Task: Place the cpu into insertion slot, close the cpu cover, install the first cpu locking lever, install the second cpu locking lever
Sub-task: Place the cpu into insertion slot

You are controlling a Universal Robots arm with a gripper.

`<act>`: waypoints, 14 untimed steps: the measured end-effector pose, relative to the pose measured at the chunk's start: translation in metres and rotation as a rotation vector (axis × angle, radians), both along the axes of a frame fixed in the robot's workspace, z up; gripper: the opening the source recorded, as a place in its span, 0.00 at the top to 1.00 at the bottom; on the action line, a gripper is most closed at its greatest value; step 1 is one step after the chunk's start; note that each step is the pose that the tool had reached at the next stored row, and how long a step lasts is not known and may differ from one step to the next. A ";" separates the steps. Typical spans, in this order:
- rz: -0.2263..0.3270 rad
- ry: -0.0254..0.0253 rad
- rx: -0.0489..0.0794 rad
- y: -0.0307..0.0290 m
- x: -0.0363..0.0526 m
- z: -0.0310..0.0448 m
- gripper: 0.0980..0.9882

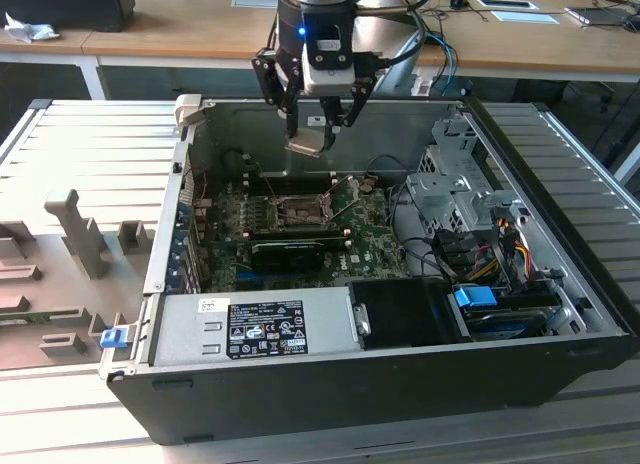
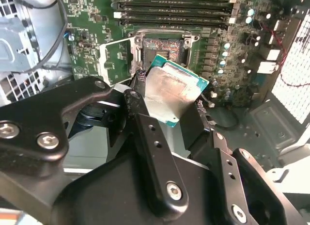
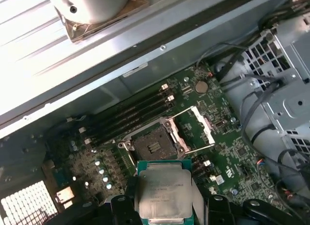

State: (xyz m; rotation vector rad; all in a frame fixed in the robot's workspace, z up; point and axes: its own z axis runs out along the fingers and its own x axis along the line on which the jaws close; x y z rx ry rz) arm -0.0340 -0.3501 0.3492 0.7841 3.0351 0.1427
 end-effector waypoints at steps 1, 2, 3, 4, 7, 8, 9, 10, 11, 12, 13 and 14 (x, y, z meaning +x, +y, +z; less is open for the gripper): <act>-0.018 0.0000 0.000 0.0000 0.0000 -0.0002 0.52; -0.045 0.0000 0.000 0.0000 0.0000 -0.0006 0.52; -0.060 0.0000 0.000 0.0000 0.0000 -0.0010 0.52; -0.083 0.0000 -0.001 0.0001 0.0000 -0.0017 0.52; -0.121 0.0000 -0.002 0.0001 0.0000 -0.0029 0.52; -0.140 0.0000 -0.002 0.0001 0.0000 -0.0035 0.52; -0.168 0.0000 -0.002 0.0001 0.0000 -0.0044 0.52; -0.185 0.0001 -0.002 0.0001 0.0000 -0.0048 0.52; -0.200 0.0001 -0.002 0.0001 0.0000 -0.0051 0.52; -0.221 0.0001 -0.002 0.0001 0.0000 -0.0055 0.52; -0.238 0.0002 -0.002 0.0001 0.0000 -0.0059 0.52; -0.290 0.0002 -0.002 0.0001 0.0000 -0.0070 0.52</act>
